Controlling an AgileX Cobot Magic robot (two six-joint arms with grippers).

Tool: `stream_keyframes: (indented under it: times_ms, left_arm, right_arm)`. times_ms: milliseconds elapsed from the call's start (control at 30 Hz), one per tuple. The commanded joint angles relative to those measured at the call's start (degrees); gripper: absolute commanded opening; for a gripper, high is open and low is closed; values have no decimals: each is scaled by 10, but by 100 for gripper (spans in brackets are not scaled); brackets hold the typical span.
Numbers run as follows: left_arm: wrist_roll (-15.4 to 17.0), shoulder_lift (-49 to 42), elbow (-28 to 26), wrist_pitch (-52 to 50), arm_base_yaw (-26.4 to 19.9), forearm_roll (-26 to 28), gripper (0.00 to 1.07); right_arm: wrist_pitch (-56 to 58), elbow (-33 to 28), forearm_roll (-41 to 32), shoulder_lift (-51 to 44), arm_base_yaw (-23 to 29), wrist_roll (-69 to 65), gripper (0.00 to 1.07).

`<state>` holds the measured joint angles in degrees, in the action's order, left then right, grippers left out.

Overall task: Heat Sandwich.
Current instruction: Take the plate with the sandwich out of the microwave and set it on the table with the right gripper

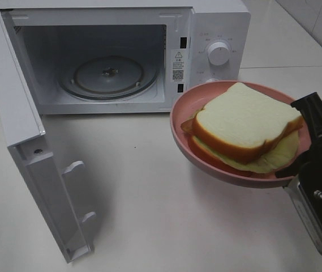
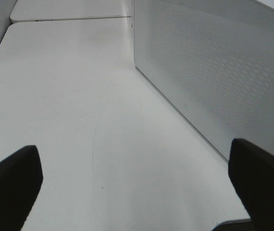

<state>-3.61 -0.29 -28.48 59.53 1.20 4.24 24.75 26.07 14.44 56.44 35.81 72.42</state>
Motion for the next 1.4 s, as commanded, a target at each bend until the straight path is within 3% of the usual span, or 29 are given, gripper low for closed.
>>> stream_keyframes:
  times_ms: [33, 667, 1400]
  left_arm:
    - [-2, -11, 2, 0, -1, 2, 104]
    - [-2, -11, 2, 0, -1, 2, 104]
    - [-2, -11, 2, 0, -1, 2, 104]
  right_arm:
    - [22, 1, 46, -17, -3, -74, 1]
    - [104, 1, 224, -17, -3, -349, 1]
    - [227, 1, 337, -17, -3, -580, 1]
